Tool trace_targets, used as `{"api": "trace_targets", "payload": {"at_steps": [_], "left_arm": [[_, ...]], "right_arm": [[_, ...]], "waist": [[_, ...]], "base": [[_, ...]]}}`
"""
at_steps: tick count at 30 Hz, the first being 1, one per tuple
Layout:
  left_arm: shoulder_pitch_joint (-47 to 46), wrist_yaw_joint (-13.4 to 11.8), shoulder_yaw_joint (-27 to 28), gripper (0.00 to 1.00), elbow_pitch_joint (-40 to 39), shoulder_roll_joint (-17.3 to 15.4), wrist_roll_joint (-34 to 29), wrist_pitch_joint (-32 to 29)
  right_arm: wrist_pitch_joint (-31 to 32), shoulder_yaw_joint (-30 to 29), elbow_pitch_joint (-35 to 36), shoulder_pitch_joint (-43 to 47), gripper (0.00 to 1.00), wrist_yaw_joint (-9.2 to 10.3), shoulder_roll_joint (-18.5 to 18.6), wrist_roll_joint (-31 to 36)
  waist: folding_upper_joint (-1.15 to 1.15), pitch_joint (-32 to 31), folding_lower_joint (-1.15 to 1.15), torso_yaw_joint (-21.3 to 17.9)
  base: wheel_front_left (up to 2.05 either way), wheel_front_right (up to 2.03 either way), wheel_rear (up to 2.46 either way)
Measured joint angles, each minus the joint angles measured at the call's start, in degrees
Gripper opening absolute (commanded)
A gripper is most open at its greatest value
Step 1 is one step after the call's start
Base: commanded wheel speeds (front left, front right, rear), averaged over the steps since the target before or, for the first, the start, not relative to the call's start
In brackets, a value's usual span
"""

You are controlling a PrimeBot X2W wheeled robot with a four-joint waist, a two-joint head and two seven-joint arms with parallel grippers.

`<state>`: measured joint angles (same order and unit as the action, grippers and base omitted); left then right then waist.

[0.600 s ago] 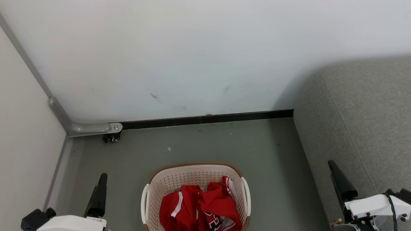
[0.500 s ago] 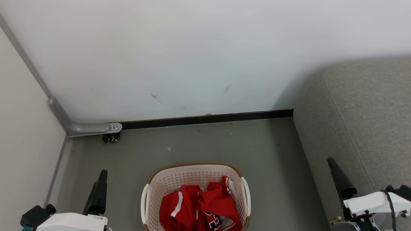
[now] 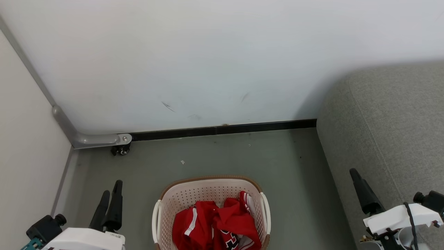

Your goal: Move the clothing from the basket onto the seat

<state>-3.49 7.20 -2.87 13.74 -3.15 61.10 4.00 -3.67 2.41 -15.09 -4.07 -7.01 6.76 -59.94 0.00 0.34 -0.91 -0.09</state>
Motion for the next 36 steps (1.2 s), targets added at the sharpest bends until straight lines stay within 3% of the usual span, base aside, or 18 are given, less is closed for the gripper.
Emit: {"api": "trace_targets", "payload": {"at_steps": [17, 36], "left_arm": [[-0.6, 0.0, -0.7, 1.00, -1.7, 0.2, -13.3, 2.7], [-1.5, 0.0, -1.5, 1.00, -3.4, 0.7, -25.5, 5.7]], "right_arm": [[-2.9, 0.7, 0.9, -1.1, 1.00, -0.03, 0.5, 14.4], [-5.9, 2.1, 2.6, -1.2, 1.00, -0.03, 0.0, 26.9]], "waist": [[0.00, 0.5, 0.66, -0.1], [0.00, 1.5, 0.85, -0.1]], "base": [[0.00, 0.00, 0.00], [0.00, 0.00, 0.00]]}}
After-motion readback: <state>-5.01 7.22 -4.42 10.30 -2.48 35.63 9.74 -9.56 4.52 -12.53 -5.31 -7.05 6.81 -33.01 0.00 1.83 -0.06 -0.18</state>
